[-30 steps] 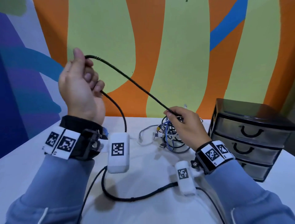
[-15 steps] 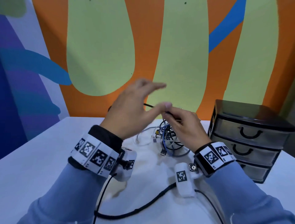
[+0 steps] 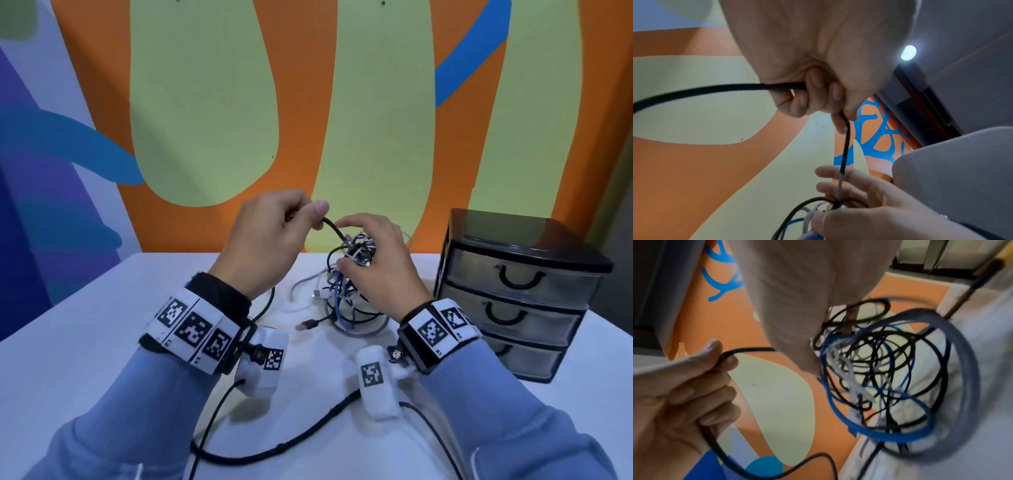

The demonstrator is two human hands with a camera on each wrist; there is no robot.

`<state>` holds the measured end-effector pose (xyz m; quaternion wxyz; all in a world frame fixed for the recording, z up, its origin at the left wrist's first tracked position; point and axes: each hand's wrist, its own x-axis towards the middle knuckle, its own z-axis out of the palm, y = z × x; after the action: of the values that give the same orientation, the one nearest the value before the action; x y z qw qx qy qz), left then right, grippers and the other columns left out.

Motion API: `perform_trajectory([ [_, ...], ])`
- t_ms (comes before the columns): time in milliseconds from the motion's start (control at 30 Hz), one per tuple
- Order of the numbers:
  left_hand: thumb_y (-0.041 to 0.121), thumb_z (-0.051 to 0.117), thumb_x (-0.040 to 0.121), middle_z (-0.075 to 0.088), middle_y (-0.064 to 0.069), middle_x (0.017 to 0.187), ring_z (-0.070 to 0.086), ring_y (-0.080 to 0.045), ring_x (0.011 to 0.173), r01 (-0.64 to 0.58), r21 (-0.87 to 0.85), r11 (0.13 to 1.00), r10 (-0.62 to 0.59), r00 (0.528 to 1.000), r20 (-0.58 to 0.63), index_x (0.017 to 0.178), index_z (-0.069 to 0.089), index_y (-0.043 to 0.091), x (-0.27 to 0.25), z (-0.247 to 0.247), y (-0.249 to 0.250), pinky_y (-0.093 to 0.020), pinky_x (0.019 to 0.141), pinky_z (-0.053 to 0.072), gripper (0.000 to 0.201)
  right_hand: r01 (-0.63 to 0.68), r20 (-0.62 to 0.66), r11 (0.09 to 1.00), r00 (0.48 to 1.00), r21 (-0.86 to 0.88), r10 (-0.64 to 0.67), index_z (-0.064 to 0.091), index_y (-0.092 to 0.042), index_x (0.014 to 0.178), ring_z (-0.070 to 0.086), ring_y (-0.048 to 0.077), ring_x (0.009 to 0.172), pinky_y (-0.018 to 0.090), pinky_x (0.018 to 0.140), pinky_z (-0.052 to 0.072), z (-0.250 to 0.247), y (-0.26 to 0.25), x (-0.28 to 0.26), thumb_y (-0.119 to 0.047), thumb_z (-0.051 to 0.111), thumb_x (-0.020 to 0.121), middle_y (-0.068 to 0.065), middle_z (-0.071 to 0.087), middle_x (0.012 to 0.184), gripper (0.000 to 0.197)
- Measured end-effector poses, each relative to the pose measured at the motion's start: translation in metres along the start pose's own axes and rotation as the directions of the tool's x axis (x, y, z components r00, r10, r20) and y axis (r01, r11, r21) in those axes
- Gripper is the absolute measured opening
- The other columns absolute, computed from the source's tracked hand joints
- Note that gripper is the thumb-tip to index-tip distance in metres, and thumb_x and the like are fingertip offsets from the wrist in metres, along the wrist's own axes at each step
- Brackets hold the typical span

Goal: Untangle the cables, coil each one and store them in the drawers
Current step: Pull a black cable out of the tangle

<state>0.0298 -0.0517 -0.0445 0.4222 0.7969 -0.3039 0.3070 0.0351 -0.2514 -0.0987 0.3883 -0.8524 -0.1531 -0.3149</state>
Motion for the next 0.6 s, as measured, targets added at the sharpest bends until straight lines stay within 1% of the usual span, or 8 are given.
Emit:
perform_trajectory([
  [67,0.044,0.057,0.107,0.045,0.016,0.049,0.035,-0.005,0.051,0.051,-0.107,0.993,-0.071,0.979,-0.19,0.076,0.069,0.025,0.006,-0.007,-0.006,-0.034,0.055,0.029,0.038,-0.048,0.063,0.999,0.997,-0.012,0.048,0.058,-0.043,0.125,0.04,0.011,0.132,-0.005,0.093,0.018,-0.006,0.001,-0.001,-0.001,0.073,0.084,-0.012,0.051,0.135,0.061],
  [167,0.049,0.055,0.107,0.039,0.007,0.059,0.035,-0.016,0.058,0.103,-0.333,0.937,-0.229,0.903,-0.364,0.073,0.065,0.028,0.012,-0.027,-0.019,-0.04,0.063,0.034,0.042,-0.087,0.102,0.994,0.991,-0.06,0.092,0.058,-0.042,0.128,0.037,0.011,0.136,0.006,0.094,0.027,-0.012,0.004,-0.002,-0.004,0.071,0.086,-0.013,0.05,0.14,0.058],
  [233,0.049,0.056,0.107,0.035,-0.005,0.064,0.033,-0.018,0.06,0.099,-0.37,0.924,-0.23,0.916,-0.328,0.073,0.066,0.026,0.011,-0.033,-0.025,-0.04,0.065,0.032,0.042,-0.108,0.077,0.992,0.99,-0.072,0.114,0.062,-0.041,0.126,0.039,0.011,0.136,0.022,0.1,0.037,-0.012,0.003,-0.003,-0.017,0.074,0.089,-0.015,0.052,0.137,0.046],
  [333,0.048,0.057,0.107,0.033,-0.003,0.065,0.03,-0.023,0.063,0.086,-0.343,0.935,-0.174,0.957,-0.233,0.075,0.068,0.023,0.009,-0.028,-0.023,-0.04,0.064,0.029,0.042,-0.164,0.006,0.978,0.986,-0.131,0.166,0.067,-0.037,0.124,0.045,0.012,0.133,0.041,0.107,0.044,-0.013,-0.002,-0.004,-0.047,0.075,0.091,-0.014,0.058,0.134,0.035],
  [433,0.042,0.059,0.108,0.03,-0.01,0.066,0.026,-0.025,0.062,0.041,-0.334,0.942,-0.093,0.985,-0.142,0.078,0.07,0.019,0.008,-0.027,-0.016,-0.035,0.058,0.023,0.04,-0.194,-0.141,0.957,0.976,-0.217,0.166,0.074,-0.033,0.112,0.053,0.014,0.122,0.037,0.094,0.046,-0.017,-0.01,-0.005,-0.067,0.06,0.093,-0.011,0.067,0.122,0.041],
  [500,0.041,0.063,0.105,0.031,-0.018,0.066,0.025,-0.027,0.061,0.003,-0.326,0.945,-0.017,0.999,-0.041,0.081,0.075,0.017,0.006,-0.029,-0.011,-0.034,0.057,0.021,0.036,-0.142,-0.266,0.965,0.961,-0.221,0.08,0.077,-0.029,0.098,0.059,0.016,0.109,0.033,0.083,0.044,-0.02,-0.017,-0.005,-0.066,0.054,0.098,-0.011,0.071,0.105,0.043],
  [567,0.042,0.071,0.099,0.046,-0.027,0.065,0.033,-0.035,0.062,0.006,-0.302,0.953,0.031,0.993,0.116,0.086,0.081,0.016,0.001,-0.027,-0.006,-0.033,0.059,0.027,0.031,-0.044,-0.288,0.999,0.957,-0.028,0.034,0.077,-0.027,0.094,0.063,0.014,0.1,0.03,0.08,0.046,-0.022,-0.026,-0.003,-0.06,0.053,0.103,-0.013,0.072,0.095,0.042],
  [600,0.041,0.075,0.096,0.056,-0.031,0.069,0.04,-0.036,0.062,0.018,-0.296,0.955,0.042,0.98,0.193,0.088,0.083,0.016,-0.001,-0.024,-0.003,-0.036,0.061,0.032,0.027,-0.018,-0.22,0.986,0.974,0.166,0.055,0.078,-0.025,0.098,0.067,0.013,0.097,0.03,0.08,0.05,-0.021,-0.032,-0.003,-0.058,0.052,0.104,-0.008,0.075,0.094,0.042],
])
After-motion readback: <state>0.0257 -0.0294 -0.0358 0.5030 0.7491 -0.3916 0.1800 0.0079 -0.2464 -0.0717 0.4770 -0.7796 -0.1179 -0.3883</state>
